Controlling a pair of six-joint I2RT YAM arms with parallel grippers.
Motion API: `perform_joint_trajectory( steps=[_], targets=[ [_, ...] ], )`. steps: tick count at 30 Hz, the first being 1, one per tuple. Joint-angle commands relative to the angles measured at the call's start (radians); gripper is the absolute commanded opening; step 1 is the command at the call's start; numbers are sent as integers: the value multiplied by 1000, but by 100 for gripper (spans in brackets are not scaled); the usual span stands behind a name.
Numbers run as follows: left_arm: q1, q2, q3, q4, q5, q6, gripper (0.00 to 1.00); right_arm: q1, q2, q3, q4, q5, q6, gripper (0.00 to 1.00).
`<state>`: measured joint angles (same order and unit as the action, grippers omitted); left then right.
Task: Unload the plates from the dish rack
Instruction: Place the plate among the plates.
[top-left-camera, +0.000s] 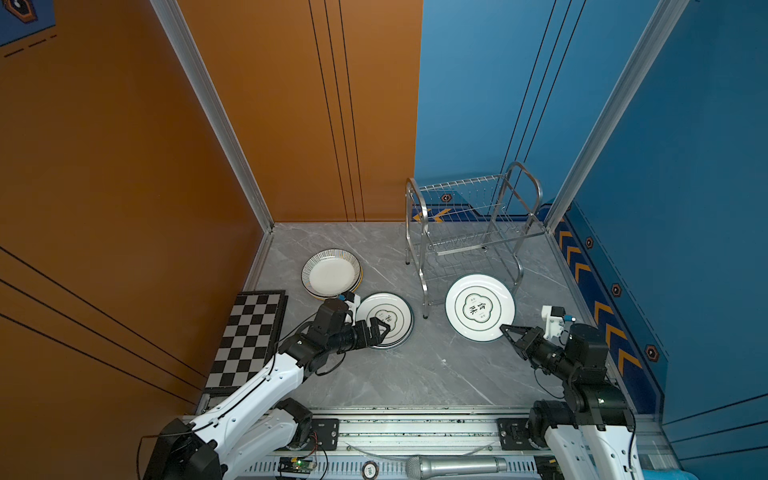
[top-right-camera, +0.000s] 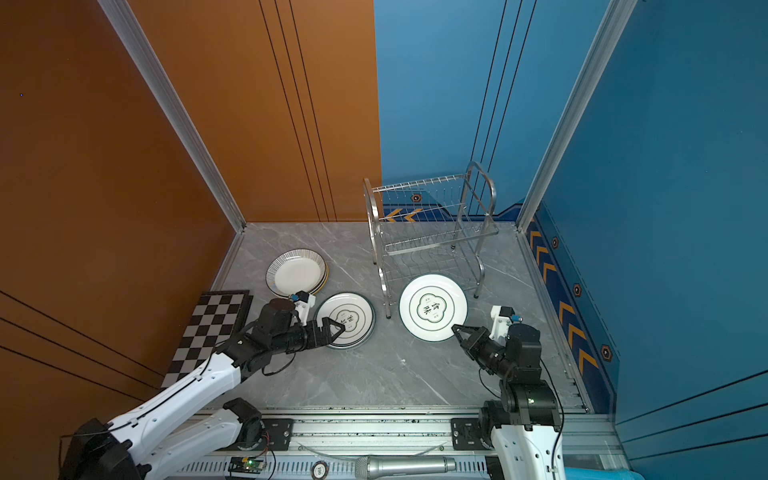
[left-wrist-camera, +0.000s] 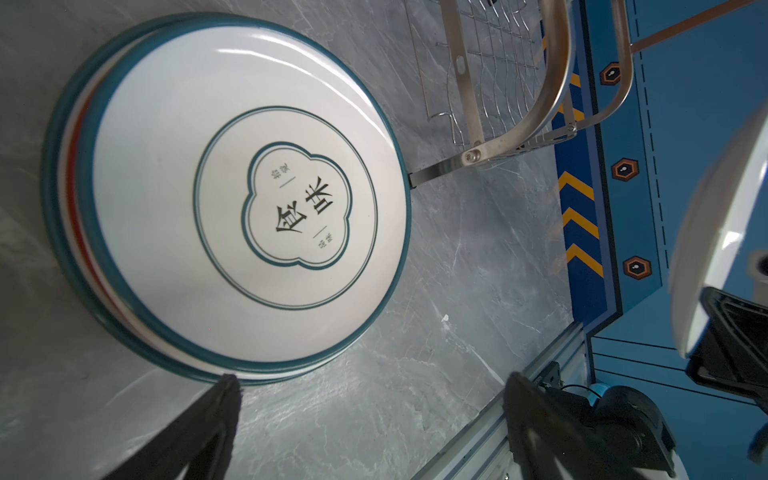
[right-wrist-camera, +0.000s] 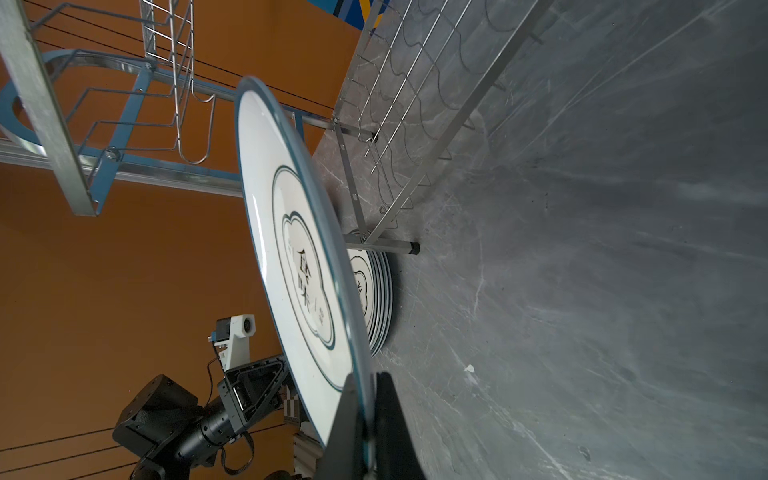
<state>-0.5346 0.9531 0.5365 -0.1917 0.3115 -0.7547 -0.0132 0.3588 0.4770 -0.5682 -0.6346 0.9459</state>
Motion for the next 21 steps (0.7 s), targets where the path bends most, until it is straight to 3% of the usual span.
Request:
perform_joint_trajectory(
  steps=[1,11,18,21],
  targets=[
    [-42,20,-11,91,16,-31,99,60,-3,-52,125,-12,75,0],
    [-138,133,0,263,61,-86,93,406,208,-103,406,193,148,0],
    [-143,165,-7,346,95,-111,87,488,292,-109,506,228,168,0],
    [-143,173,-6,350,93,-112,76,503,321,-112,560,216,186,0]
  ],
)
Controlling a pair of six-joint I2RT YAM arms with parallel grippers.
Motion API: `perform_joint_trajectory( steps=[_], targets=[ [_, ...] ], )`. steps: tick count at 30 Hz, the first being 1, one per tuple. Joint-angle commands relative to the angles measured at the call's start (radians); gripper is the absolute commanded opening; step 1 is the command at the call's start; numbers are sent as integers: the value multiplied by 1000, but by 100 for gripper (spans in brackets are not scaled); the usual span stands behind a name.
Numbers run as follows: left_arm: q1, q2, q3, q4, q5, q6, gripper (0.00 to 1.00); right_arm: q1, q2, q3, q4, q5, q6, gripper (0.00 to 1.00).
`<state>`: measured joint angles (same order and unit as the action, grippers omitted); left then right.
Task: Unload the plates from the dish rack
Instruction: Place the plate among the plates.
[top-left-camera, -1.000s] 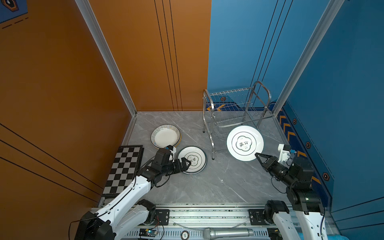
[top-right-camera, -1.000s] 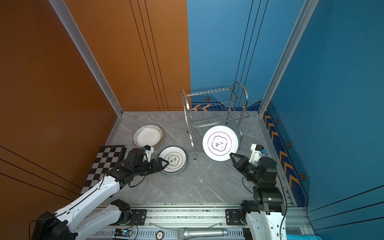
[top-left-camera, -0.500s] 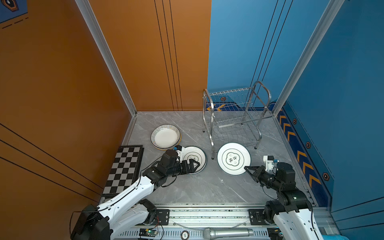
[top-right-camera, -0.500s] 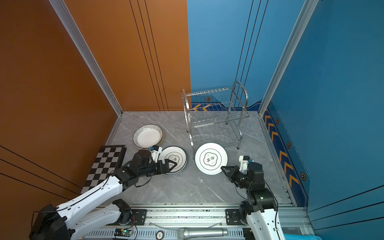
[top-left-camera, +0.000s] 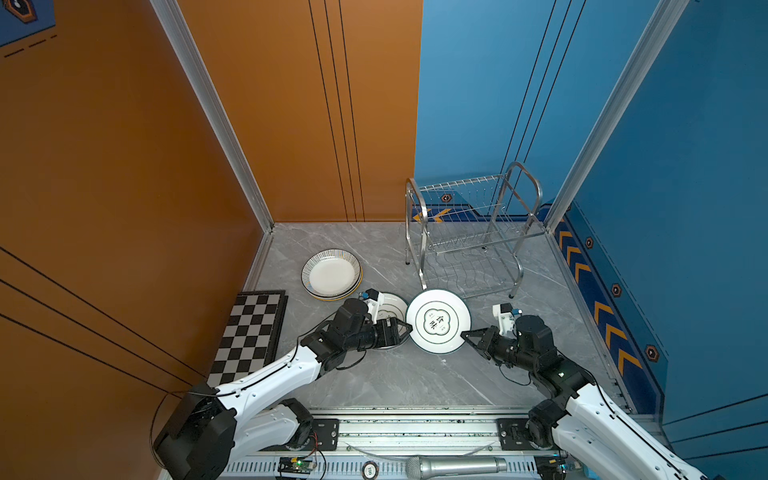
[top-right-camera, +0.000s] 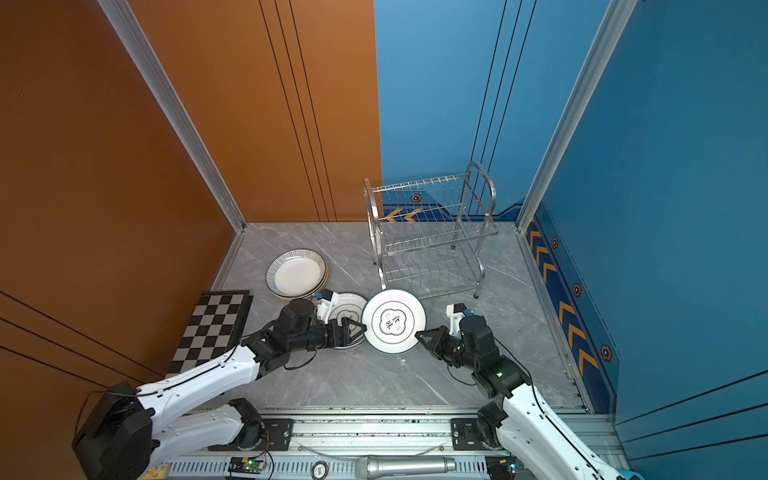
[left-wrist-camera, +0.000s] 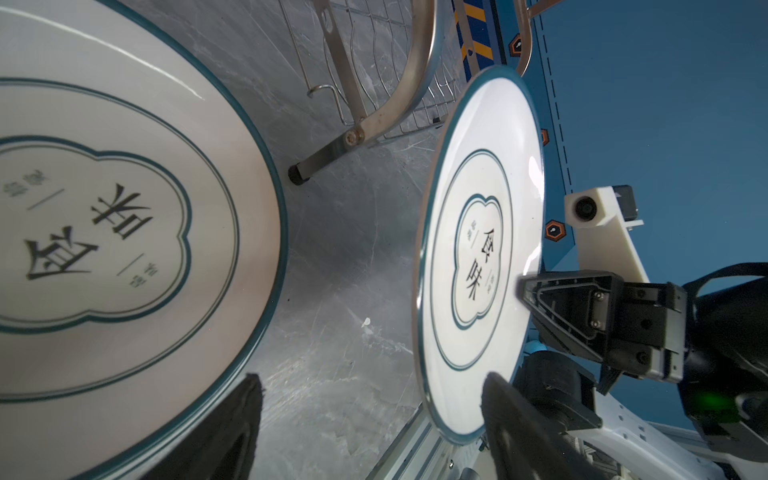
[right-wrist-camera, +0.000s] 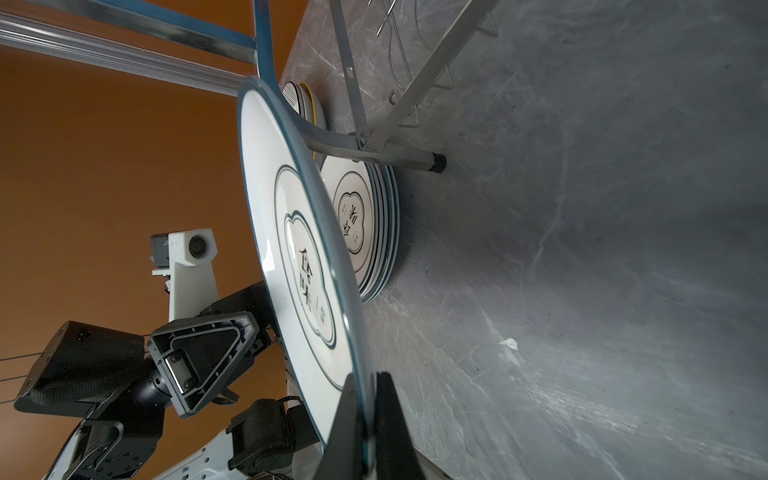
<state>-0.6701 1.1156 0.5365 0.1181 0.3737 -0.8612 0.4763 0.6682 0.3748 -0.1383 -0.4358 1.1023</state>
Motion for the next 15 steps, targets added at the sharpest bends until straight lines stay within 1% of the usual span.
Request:
perform_joint_trajectory(
  steps=[1,3,8,12,15],
  targets=[
    [-8,17,-5,45,36,-5,72,21,24,-9,149,10,34,0],
    [-8,31,-8,74,52,-14,63,39,48,-2,164,9,34,0],
    [-8,42,-6,94,62,-22,46,66,103,-5,233,0,48,0],
    [-6,41,-9,94,65,-22,32,82,137,-4,267,-6,53,0],
    [-5,42,-12,93,67,-22,25,95,168,-2,291,-13,53,1]
  ],
)
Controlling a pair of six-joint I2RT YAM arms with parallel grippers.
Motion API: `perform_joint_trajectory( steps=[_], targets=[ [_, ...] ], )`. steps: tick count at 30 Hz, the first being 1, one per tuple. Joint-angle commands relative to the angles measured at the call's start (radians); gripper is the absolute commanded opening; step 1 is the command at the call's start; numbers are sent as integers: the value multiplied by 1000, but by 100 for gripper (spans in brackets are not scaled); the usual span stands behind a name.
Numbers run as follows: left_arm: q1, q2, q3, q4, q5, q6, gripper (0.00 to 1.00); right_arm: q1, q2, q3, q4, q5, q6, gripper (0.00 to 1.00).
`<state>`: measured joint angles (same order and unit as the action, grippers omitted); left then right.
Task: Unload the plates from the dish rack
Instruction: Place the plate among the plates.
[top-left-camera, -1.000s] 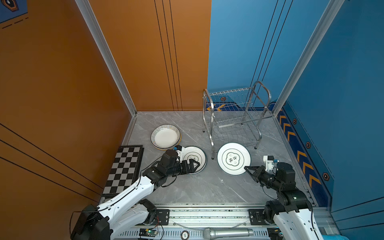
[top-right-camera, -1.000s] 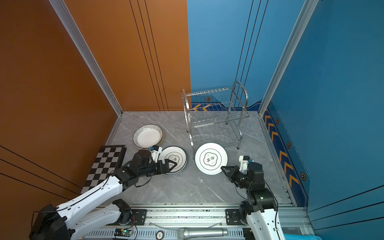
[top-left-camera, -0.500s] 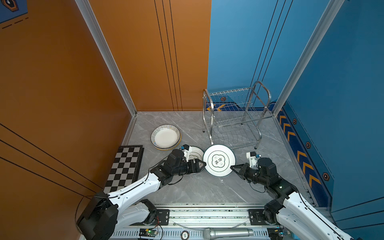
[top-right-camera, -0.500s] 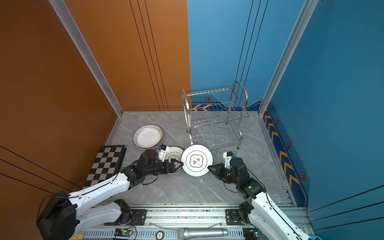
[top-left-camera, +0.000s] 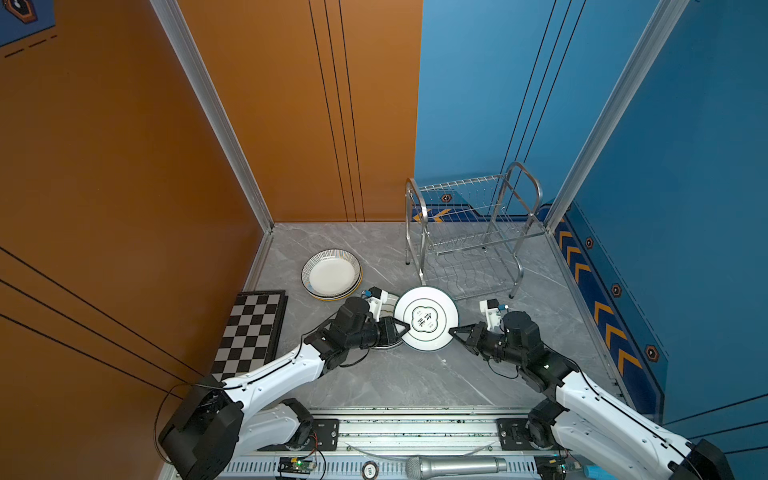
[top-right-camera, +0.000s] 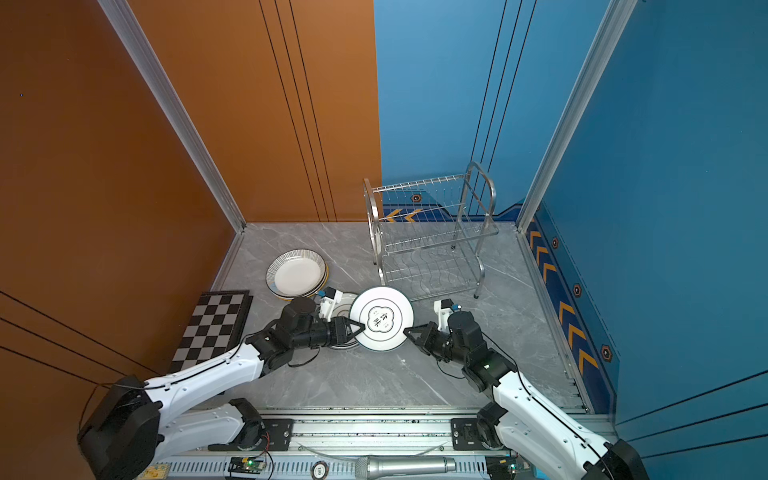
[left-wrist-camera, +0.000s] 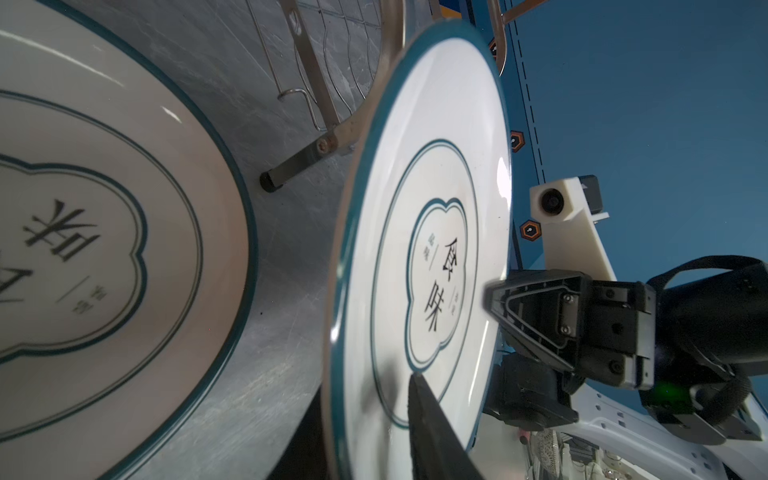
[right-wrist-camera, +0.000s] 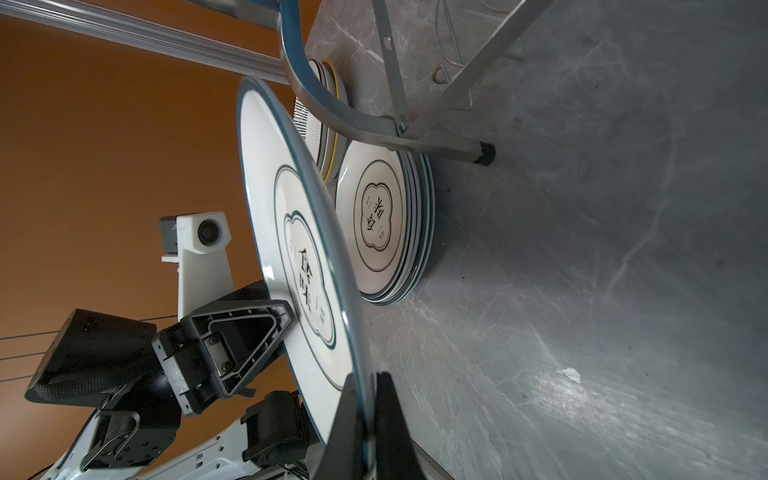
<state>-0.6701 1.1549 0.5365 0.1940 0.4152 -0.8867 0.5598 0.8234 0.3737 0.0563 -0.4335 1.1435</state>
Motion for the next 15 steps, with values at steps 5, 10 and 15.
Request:
perform_joint_trajectory(
  steps=[5,10,15],
  targets=[
    [-1,15,-19,18,39,3,9,26,54,3,124,-15,12,9],
    [13,13,-37,16,42,-4,0,31,71,15,129,-8,5,37],
    [76,-36,-70,-16,66,-5,0,21,44,62,-16,45,-60,59]
  ],
)
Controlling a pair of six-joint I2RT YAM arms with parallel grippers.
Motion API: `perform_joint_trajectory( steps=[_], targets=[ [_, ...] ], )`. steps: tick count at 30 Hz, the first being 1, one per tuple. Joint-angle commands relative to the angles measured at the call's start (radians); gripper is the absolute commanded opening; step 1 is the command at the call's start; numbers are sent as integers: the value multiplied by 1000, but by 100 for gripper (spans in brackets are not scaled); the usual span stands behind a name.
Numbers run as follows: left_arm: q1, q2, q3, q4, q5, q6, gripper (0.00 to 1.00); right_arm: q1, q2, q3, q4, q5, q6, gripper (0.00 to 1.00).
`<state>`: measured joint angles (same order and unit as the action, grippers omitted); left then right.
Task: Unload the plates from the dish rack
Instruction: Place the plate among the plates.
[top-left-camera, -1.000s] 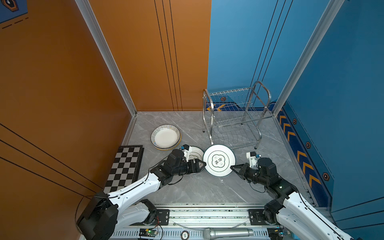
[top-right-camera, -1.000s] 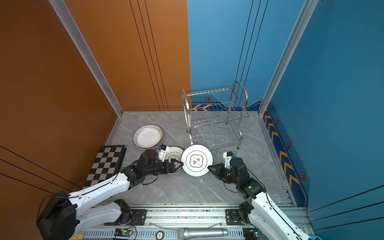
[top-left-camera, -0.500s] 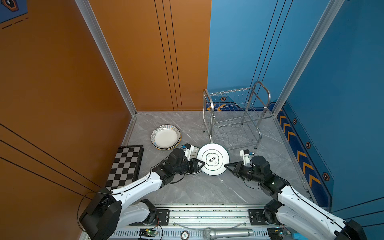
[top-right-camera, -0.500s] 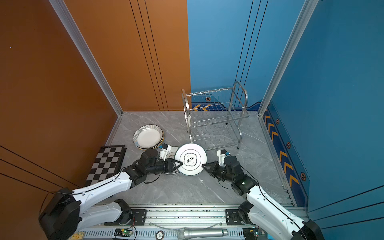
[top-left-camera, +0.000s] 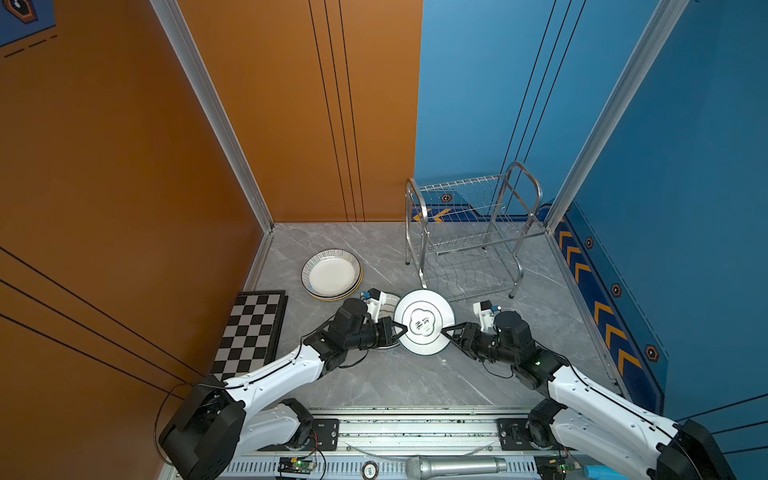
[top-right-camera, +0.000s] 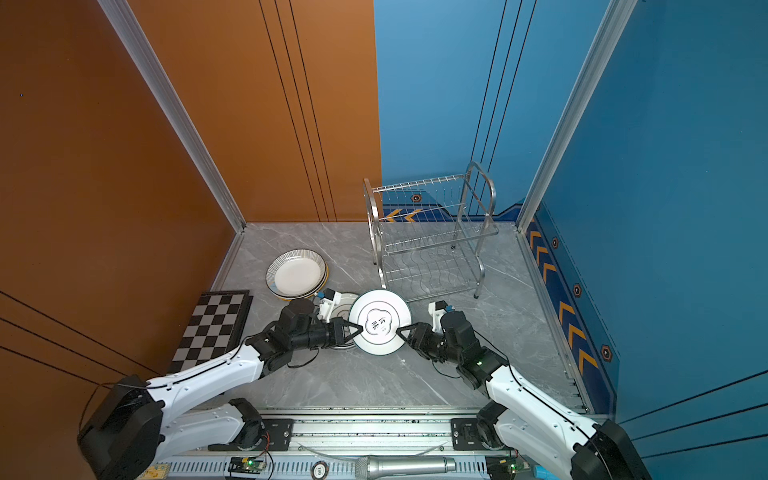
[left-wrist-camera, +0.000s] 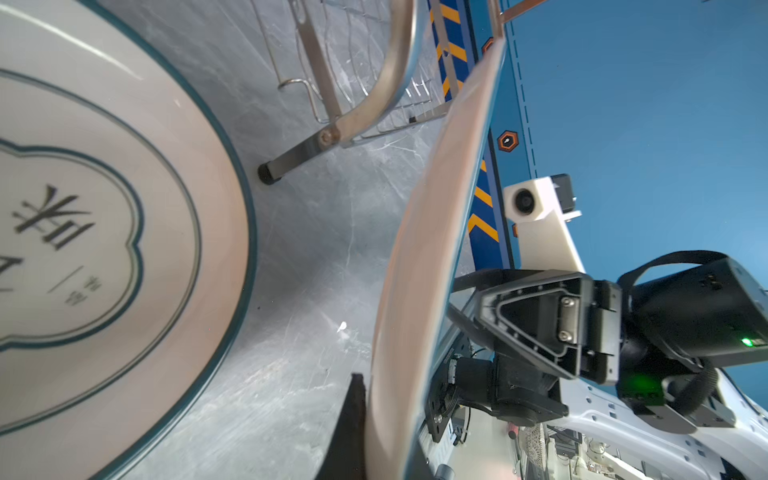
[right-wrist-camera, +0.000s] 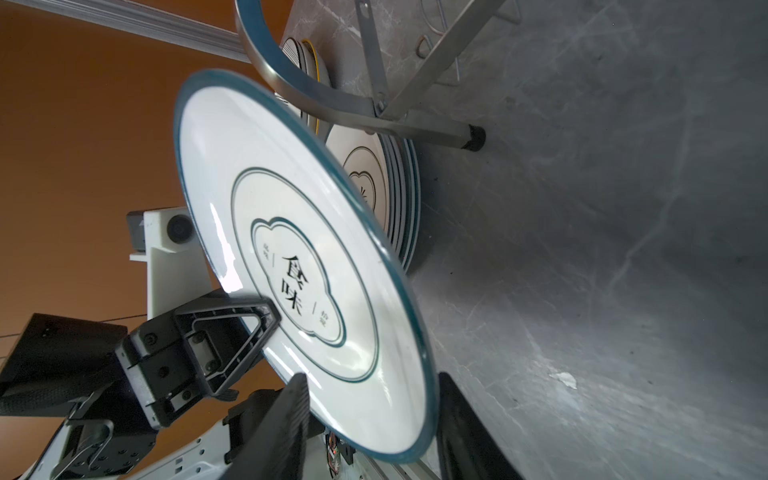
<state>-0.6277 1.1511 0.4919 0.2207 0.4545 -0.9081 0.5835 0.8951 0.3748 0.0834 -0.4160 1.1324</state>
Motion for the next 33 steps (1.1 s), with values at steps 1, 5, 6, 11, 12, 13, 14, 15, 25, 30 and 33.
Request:
perform_joint_trajectory(
  steps=[1,5,6,11,12,13,14,15,25,30,33],
  targets=[
    [53,-52,-32,-59,32,21,0,-7,-38,79,-97,49,-72,64],
    [145,-137,-44,-154,32,41,0,-28,-83,168,-339,175,-188,90],
    [174,-160,-43,-186,30,47,0,-36,-92,186,-388,198,-211,100],
    [296,-217,-33,-282,25,75,0,-94,-116,229,-490,219,-260,100],
    [316,-215,-28,-298,28,85,0,-103,-117,232,-500,221,-266,100],
    [334,-211,-25,-310,30,90,0,-107,-118,236,-512,228,-271,100],
    [349,-205,-25,-312,35,94,0,-109,-119,239,-521,235,-275,100],
    [364,-195,-26,-303,43,95,0,-111,-120,242,-530,243,-280,100],
    [393,-57,-20,-214,78,84,0,-125,-121,243,-537,239,-287,100],
    [392,-27,-16,-205,84,83,0,-129,-117,243,-537,237,-289,100],
    [391,-17,-13,-205,90,81,0,-129,-110,245,-537,236,-290,100]
  ],
)
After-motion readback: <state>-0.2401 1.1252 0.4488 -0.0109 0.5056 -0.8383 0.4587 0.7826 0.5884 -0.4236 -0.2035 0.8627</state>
